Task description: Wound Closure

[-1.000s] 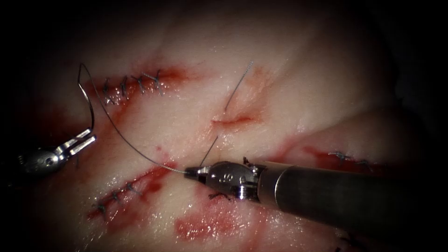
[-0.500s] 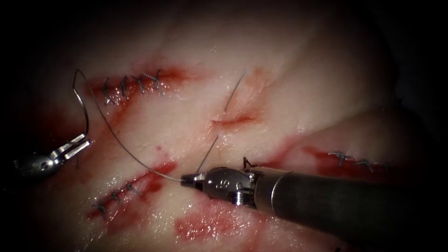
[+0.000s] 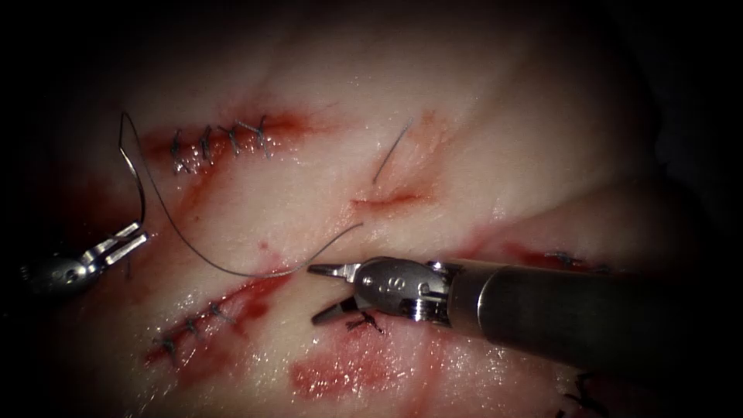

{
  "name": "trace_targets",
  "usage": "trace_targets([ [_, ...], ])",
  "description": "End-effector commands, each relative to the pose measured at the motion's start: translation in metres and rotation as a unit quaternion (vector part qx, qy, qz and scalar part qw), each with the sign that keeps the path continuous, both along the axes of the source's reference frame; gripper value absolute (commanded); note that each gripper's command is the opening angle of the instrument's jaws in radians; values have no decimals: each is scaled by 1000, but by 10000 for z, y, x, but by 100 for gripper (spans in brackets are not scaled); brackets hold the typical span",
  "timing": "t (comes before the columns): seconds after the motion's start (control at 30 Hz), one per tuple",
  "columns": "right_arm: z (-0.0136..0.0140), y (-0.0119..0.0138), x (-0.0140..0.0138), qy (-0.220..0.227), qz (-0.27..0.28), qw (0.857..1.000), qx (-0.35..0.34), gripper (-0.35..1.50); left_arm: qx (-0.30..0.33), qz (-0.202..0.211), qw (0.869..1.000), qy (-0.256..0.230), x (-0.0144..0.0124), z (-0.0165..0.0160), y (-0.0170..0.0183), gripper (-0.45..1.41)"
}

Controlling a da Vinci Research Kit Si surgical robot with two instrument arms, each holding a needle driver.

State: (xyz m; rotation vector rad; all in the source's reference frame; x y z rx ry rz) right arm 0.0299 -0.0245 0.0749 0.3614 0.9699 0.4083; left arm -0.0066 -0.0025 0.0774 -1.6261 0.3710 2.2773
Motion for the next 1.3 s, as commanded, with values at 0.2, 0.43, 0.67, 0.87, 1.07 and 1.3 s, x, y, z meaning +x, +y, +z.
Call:
trace_targets([
  [0.2, 4, 46, -57, 5, 98, 994, 57, 126, -1, -1, 1000, 1, -5, 7, 5, -45],
  [0.43, 57, 84, -79, 40, 294, 935, 194, 123, -2, -2, 1000, 1, -8, 8, 4, -45],
  [0.67, 111, 101, -81, 62, 367, 893, 252, 128, -2, -3, 1000, 1, -8, 9, 3, -45],
  [0.87, 141, 108, -83, 58, 398, 872, 279, 126, -3, -3, 1000, 1, -9, 9, 2, -45],
  [1.07, 146, 111, -79, 56, 394, 873, 283, 121, -2, -2, 1000, 2, -9, 8, 1, -45],
  [1.3, 147, 115, -74, 40, 351, 915, 197, -35, 0, -3, 1000, 2, -10, 8, 0, -45],
])
